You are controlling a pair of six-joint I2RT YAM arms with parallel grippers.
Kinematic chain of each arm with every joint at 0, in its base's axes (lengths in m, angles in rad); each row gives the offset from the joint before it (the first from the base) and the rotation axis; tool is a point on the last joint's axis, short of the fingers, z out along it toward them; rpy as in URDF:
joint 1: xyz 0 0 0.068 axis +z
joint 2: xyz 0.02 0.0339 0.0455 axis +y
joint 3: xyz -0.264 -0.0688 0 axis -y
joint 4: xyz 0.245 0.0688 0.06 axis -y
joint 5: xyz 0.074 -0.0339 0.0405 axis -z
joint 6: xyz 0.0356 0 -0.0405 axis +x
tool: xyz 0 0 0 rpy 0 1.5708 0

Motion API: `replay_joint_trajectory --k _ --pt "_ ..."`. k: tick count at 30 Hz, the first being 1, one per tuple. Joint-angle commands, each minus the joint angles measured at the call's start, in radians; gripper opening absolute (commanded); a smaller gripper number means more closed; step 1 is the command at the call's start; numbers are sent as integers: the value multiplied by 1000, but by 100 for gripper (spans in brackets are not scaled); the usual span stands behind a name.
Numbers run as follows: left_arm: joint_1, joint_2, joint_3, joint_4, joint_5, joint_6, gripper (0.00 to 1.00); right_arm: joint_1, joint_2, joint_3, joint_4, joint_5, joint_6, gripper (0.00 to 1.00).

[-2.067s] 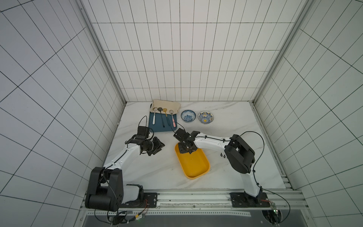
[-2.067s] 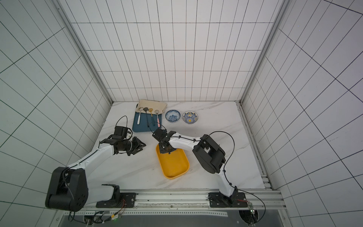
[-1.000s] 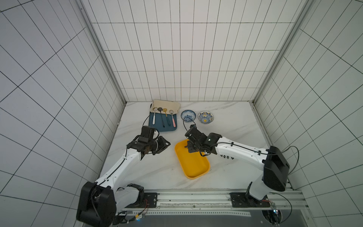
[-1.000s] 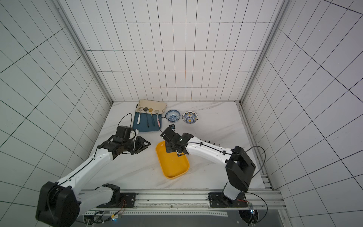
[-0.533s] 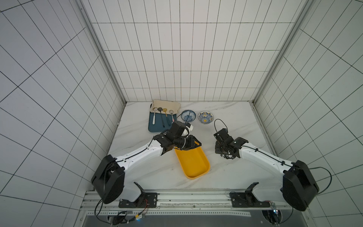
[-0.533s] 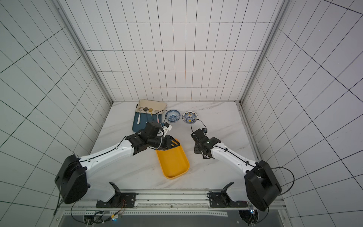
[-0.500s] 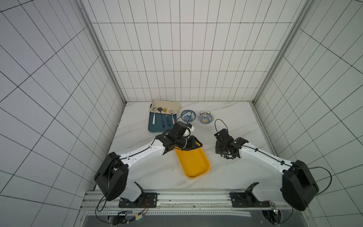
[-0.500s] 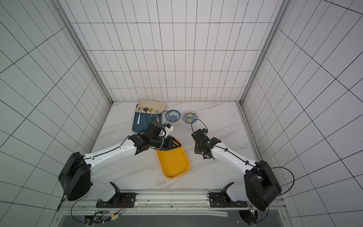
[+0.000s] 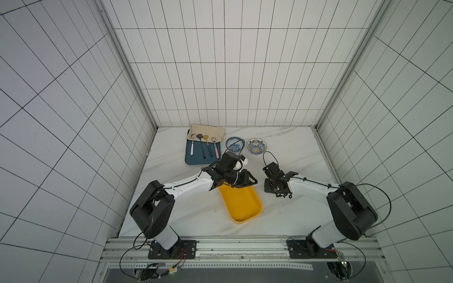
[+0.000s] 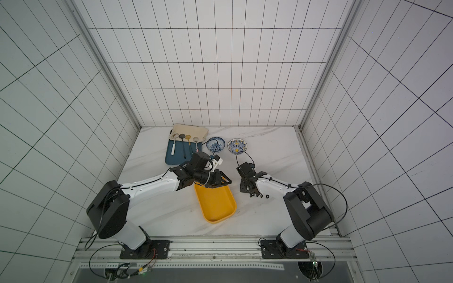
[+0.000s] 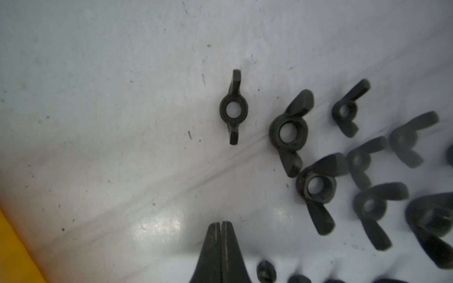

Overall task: Take out the wing nut from the storage box
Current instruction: Place the wing nut at the center of the board.

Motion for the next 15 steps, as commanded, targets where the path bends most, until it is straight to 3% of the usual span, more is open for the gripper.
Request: replay_joint_trajectory --k 1,6,15 --pt "-4 1 6 27 12 11 35 -11 20 0 11 -14 2 0" --pt "-4 4 4 27 11 13 35 -9 7 -11 -2 -18 3 0" --pt "-3 7 -4 31 15 12 35 -10 -52 -12 -33 -12 -7 12"
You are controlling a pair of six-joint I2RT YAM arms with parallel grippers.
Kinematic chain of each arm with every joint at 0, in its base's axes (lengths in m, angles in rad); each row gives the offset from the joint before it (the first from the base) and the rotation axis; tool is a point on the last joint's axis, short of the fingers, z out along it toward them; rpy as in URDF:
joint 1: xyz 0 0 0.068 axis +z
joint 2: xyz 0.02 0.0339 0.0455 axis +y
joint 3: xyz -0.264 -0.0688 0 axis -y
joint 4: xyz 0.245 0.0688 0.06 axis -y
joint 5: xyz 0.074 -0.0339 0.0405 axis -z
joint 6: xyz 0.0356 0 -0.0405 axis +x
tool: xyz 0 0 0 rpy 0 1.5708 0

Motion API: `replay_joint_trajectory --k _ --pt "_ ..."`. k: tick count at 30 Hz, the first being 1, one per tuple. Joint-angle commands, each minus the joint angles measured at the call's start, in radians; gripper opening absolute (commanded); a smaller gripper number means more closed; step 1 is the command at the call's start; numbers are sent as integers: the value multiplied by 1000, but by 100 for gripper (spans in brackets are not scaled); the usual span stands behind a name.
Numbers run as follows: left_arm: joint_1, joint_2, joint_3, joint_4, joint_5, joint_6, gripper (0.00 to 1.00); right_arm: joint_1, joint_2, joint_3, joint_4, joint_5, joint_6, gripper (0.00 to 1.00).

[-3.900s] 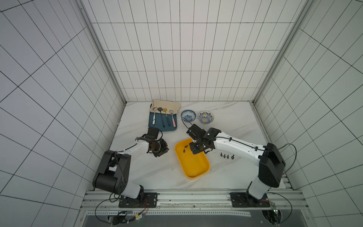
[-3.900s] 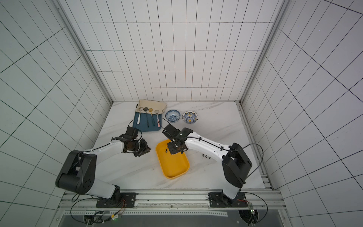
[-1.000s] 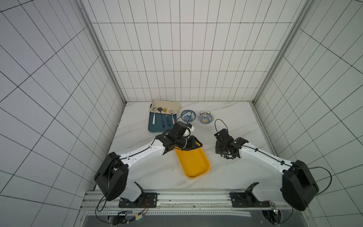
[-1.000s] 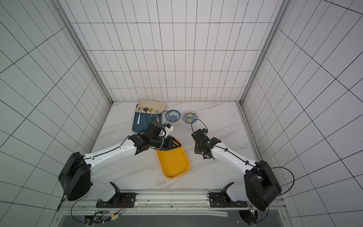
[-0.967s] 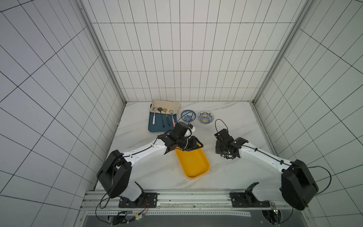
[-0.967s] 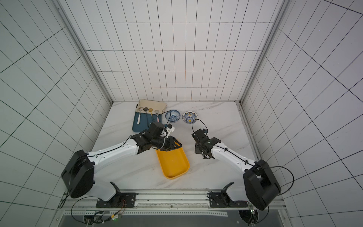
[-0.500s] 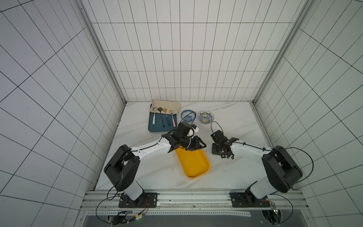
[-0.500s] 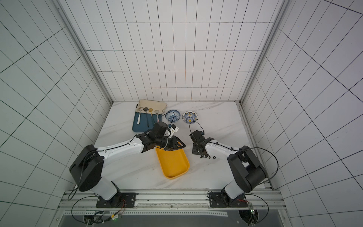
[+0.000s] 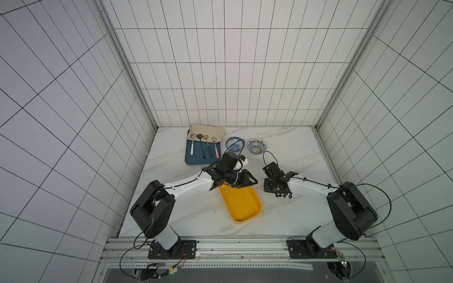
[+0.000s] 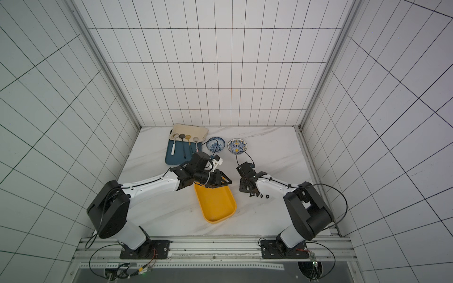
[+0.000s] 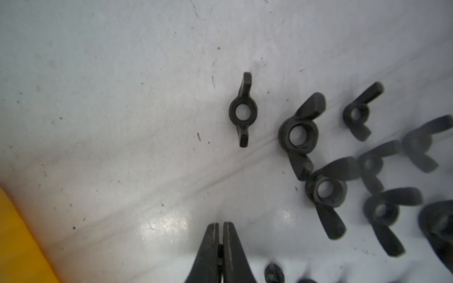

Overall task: Take out the wing nut from the storage box
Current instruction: Place the wing nut at the center of the board, then pick up the wing nut from the storage box.

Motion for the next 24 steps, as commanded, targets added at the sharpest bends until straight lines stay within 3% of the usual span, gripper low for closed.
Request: replay_joint_trajectory --k 1,10,15,20,24 --pt "-3 1 -6 26 9 12 35 -10 -49 -11 -36 6 -10 13" --pt "32 -70 -23 -35 -23 39 35 48 -189 24 -93 16 -48 20" --pt "213 -207 -111 -103 -42 28 35 213 -208 141 -120 45 -109 21" --pt "432 -283 -211 -188 -14 37 35 310 -61 224 -52 -32 -240 28" --pt "507 -315 -273 -209 24 42 35 337 76 304 -34 -103 -337 35"
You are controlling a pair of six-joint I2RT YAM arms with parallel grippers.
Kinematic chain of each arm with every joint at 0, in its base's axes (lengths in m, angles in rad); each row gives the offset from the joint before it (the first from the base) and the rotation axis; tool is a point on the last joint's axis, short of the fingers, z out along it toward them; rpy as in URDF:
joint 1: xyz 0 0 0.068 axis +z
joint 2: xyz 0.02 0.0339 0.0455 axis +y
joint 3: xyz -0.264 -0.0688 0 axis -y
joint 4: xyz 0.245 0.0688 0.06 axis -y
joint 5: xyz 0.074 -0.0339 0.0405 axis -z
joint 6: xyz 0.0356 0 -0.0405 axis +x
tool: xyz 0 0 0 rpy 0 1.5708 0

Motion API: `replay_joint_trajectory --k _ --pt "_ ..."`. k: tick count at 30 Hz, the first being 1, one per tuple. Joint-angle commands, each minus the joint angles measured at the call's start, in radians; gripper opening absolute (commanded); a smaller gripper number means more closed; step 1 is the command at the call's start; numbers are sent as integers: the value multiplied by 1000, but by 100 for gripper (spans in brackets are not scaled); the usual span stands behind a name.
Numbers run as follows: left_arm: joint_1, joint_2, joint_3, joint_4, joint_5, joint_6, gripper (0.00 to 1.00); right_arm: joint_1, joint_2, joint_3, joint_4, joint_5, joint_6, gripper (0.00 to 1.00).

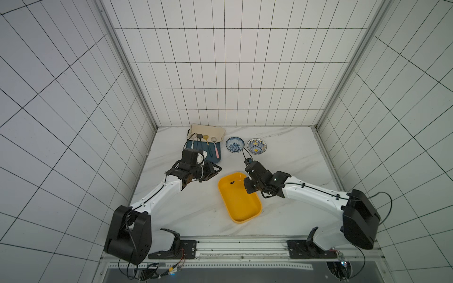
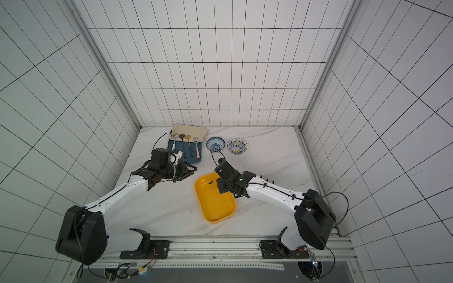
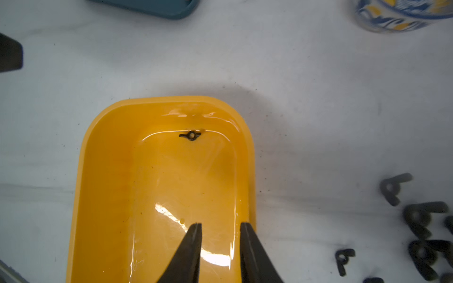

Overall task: Take out the wing nut from the storage box
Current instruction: Pick up the wing nut from the storage box.

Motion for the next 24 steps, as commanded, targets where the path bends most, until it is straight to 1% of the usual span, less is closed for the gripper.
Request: replay_joint_trajectory --k 1,8,15,19,24 --pt "21 -30 -44 -56 37 26 35 15 98 68 12 -67 -119 36" --pt "26 -73 -67 -83 41 44 35 15 250 166 34 -103 -198 45" --pt "29 -77 -67 -89 48 53 35 11 346 230 27 -84 -268 48" --pt "29 -80 -66 -86 51 56 35 5 380 255 16 -100 -293 49" --pt "30 -75 -64 -82 57 58 35 -1 407 274 14 -86 -307 49"
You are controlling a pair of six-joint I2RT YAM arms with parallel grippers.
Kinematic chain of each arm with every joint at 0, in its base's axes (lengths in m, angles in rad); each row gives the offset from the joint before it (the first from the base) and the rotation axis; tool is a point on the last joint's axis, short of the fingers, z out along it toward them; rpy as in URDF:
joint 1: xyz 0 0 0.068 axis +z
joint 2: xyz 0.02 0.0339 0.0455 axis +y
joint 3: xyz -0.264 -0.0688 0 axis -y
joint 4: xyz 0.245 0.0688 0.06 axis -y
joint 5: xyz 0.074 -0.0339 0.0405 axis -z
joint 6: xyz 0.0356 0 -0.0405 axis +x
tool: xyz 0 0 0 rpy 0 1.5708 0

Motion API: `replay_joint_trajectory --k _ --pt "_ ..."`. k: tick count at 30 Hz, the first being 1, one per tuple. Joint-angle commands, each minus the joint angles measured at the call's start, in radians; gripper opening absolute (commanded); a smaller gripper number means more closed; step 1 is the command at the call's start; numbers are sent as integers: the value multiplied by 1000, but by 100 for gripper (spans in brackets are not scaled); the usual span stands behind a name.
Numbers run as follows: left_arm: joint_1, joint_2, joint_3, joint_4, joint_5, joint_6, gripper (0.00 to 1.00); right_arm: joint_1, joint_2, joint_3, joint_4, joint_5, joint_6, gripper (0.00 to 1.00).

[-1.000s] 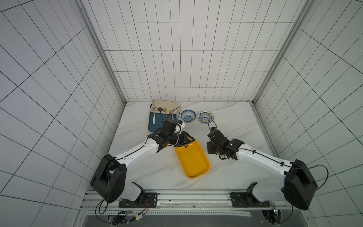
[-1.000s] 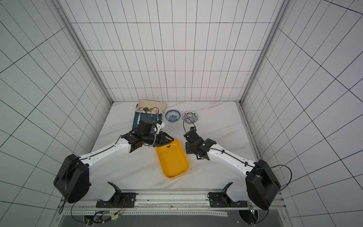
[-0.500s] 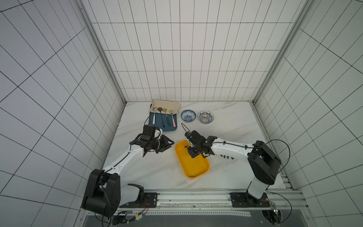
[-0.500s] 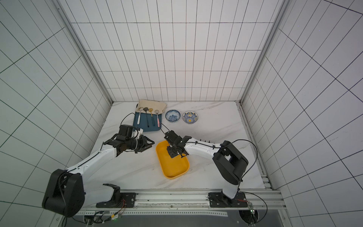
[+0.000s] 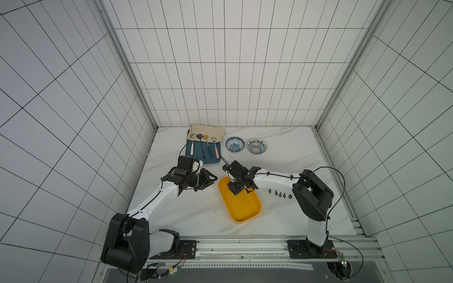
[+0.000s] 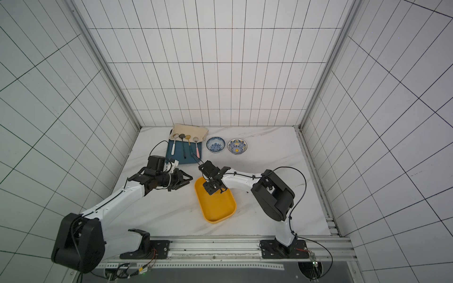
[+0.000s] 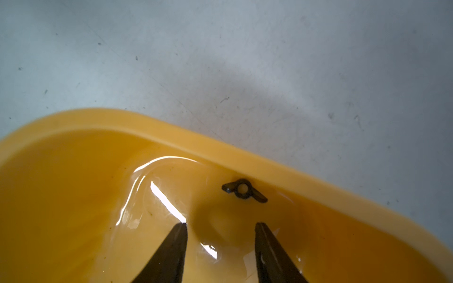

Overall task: Take out the wing nut from the storage box
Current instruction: Pick up the wing nut from the storage box.

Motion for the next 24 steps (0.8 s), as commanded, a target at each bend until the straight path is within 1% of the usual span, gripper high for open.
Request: replay_joint_trajectory --k 1,6,9,14,18,21,24 --pt "5 -12 -1 7 13 22 35 -13 24 52 -19 6 -31 49" --pt "9 -14 -5 6 12 26 34 -32 22 56 -27 2 -33 49" --pt "12 -13 -7 8 11 26 34 -49 29 59 -23 -18 -28 49" --pt "15 -7 -7 14 12 24 34 -61 55 77 -10 -91 -30 49" --pt "16 -5 -8 15 13 26 33 -61 75 101 -15 -100 -39 49" --pt "17 -4 -10 14 14 27 33 -63 83 109 -16 -102 -46 47" --pt "17 -1 -12 16 12 30 32 -63 95 117 -23 -109 -52 44"
